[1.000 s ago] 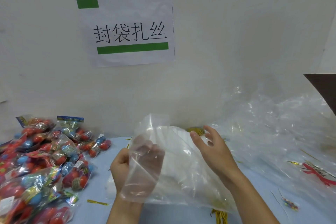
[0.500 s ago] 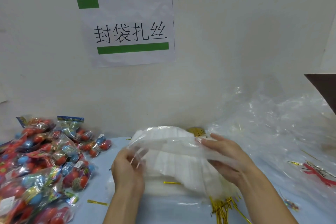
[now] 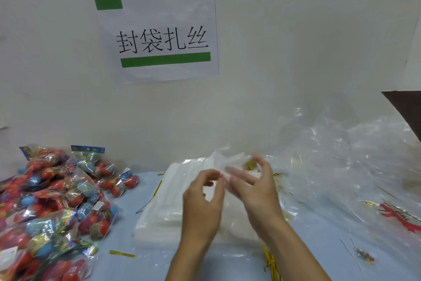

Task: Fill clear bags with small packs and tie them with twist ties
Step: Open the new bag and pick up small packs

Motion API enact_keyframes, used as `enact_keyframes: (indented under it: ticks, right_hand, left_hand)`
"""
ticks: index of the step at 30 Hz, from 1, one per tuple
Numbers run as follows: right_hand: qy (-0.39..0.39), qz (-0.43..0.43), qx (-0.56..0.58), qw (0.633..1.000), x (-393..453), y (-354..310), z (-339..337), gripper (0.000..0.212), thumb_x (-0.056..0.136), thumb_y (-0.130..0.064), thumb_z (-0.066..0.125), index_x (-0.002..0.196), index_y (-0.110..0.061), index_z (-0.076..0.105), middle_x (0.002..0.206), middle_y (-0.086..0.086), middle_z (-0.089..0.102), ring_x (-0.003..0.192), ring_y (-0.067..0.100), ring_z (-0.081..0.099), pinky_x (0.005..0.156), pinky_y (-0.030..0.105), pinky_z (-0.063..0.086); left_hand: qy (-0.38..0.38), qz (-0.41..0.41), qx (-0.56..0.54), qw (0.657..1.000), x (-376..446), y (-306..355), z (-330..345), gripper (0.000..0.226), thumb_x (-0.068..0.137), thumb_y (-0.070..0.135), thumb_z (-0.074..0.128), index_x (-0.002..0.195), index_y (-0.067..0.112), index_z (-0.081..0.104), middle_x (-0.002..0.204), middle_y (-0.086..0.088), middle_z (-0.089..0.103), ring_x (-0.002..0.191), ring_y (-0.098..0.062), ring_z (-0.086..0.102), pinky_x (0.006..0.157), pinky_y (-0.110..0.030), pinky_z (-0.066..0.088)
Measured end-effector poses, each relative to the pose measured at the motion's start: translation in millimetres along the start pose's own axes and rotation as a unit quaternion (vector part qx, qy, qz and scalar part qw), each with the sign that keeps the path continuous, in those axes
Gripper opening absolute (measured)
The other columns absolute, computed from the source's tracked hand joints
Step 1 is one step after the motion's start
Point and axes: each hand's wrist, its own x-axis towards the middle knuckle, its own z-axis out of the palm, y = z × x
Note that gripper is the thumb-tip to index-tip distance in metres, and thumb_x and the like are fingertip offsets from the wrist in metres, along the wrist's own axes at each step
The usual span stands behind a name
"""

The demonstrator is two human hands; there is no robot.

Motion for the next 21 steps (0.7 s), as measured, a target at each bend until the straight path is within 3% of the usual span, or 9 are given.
enact_keyframes:
  ticks: [2,7,11,17,21]
  right_hand:
    - [-0.028,0.01,-0.093,0.995,-1.8,4.7,0.8,0.059,0.09,0.008,0.062,0.128,-0.031,0.041,0.096,-0.002,0.079,0.092,0.014,0.076,0.091,0.031,0.059]
    - [0.075,0.019,-0.251,0.965,5.9,-2.8,-21.2,0.051,0.082,-0.003,0.076,0.119,-0.023,0.047,0.075,-0.006,0.075,0.08,0.017,0.073,0.088,0.043,0.058]
    - [0.078,0.035,-0.206,0.975,6.3,-3.8,-18.6,0.074,0.077,-0.009,0.084,0.136,-0.015,0.04,0.074,0.002,0.074,0.063,0.015,0.071,0.078,0.037,0.06]
    - [0.02,0.019,-0.175,0.984,2.6,-2.6,-7.2,0.052,0.072,-0.016,0.088,0.109,-0.023,0.053,0.062,0.004,0.072,0.051,0.008,0.063,0.055,0.021,0.05]
    - [0.0,0.02,-0.234,0.972,1.6,-6.6,-11.0,0.046,0.069,-0.016,0.091,0.101,-0.024,0.059,0.058,0.0,0.063,0.05,0.009,0.058,0.059,0.029,0.048]
  left_hand:
    - [-0.056,-0.02,0.03,0.998,-3.4,-6.3,4.5,0.013,0.093,0.022,0.065,0.097,0.034,0.065,0.1,0.02,0.068,0.098,-0.002,0.06,0.073,-0.008,0.041]
    - [-0.059,-0.061,0.052,0.995,-2.7,-11.7,1.1,0.014,0.091,0.023,0.07,0.099,0.033,0.064,0.1,0.017,0.066,0.094,0.003,0.06,0.072,-0.011,0.047]
    - [-0.097,-0.073,0.005,0.993,-4.5,-4.8,3.2,0.011,0.089,0.021,0.073,0.093,0.03,0.069,0.087,0.012,0.072,0.085,0.002,0.065,0.068,-0.014,0.05]
    - [-0.127,-0.078,-0.083,0.985,0.5,-3.6,-4.1,0.017,0.083,0.006,0.075,0.086,0.022,0.077,0.082,0.003,0.076,0.081,-0.012,0.072,0.073,-0.02,0.053]
    - [-0.06,-0.106,-0.046,0.991,2.4,-3.8,-6.4,0.022,0.078,-0.001,0.075,0.068,0.018,0.075,0.069,0.003,0.073,0.068,-0.009,0.068,0.067,-0.017,0.05]
